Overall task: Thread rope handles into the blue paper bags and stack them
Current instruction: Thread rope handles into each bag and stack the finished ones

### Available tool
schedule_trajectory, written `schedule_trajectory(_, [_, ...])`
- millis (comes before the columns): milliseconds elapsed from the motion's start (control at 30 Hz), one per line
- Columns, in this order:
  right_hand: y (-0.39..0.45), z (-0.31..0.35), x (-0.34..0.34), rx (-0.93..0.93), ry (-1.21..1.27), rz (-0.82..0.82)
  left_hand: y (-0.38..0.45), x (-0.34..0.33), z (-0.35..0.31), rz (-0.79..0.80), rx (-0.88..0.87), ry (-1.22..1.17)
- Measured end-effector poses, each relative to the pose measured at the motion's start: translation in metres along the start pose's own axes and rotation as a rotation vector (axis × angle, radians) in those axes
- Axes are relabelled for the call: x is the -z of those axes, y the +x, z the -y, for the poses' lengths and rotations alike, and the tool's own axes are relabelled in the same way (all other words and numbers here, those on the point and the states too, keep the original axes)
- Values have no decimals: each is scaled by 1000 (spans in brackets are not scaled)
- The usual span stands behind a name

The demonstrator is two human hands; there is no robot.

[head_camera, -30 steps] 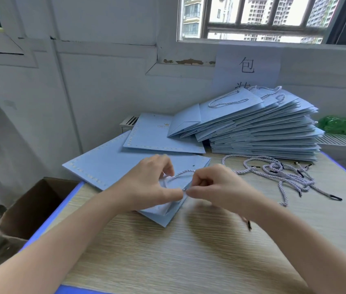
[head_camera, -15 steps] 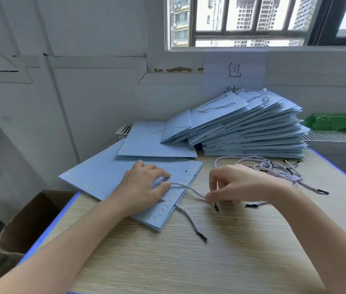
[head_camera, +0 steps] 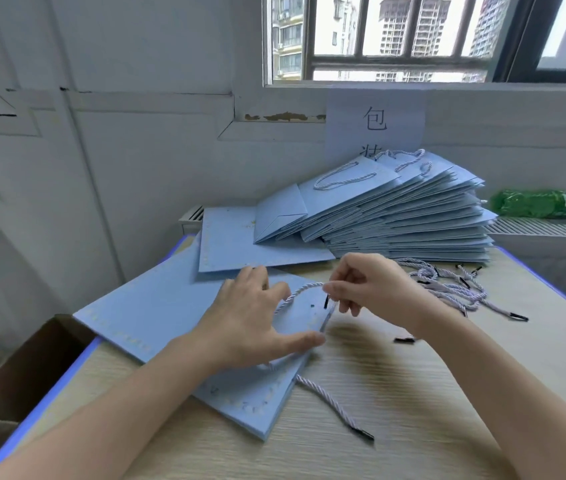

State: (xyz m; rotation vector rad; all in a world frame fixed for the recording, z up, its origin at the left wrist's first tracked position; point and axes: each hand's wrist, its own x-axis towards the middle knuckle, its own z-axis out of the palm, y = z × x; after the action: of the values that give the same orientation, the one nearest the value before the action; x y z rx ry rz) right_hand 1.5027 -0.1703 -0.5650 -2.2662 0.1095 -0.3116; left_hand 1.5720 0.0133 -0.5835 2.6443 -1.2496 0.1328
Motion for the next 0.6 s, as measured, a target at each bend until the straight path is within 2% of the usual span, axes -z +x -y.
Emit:
schedule_trajectory(133, [2,-4,-7,-10,20,13,0,-4,1,84,-8,-110])
schedule_trajectory(300, [3,-4,-17,49,-91,-47,0,-4,-2,85,-60,-20])
schedule_trajectory(600, [6,-4,-32,135,-212,-126,-1,-1,-6,109,-34,-23])
